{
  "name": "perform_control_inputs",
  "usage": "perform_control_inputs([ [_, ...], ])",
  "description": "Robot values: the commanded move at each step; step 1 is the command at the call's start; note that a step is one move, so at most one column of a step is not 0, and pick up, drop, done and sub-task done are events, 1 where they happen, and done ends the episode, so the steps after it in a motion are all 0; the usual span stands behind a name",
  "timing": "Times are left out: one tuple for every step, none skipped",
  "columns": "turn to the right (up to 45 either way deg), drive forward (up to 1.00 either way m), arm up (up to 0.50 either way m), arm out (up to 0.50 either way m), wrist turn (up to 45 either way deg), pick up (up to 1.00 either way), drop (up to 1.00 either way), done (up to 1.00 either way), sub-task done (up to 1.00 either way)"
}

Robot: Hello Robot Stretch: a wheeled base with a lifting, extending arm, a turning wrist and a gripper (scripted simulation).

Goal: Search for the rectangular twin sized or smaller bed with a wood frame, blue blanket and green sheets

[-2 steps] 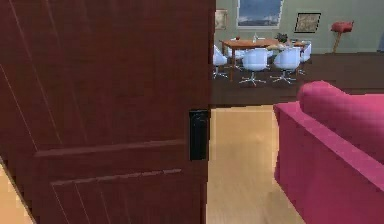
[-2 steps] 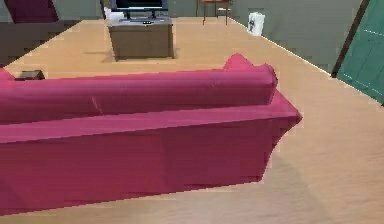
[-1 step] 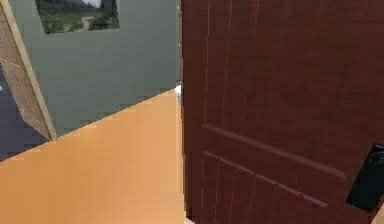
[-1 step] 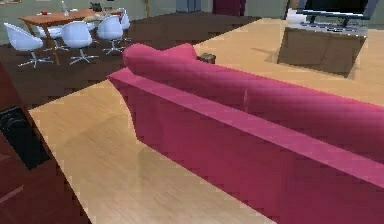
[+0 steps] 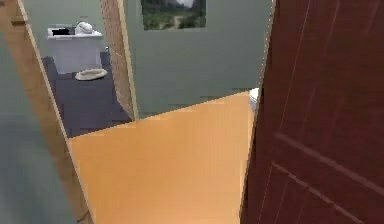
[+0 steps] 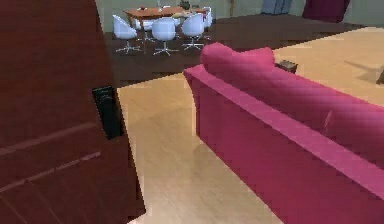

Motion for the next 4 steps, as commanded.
perform_control_inputs([
  [0.0,0.55,0.00,0.00,0.0,0.00,0.00,0.00,0.00],
  [12.0,0.00,0.00,0.00,0.0,0.00,0.00,0.00,0.00],
  [0.0,0.40,0.00,0.00,0.0,0.00,0.00,0.00,0.00],
  [-36.0,0.00,0.00,0.00,0.0,0.00,0.00,0.00,0.00],
])
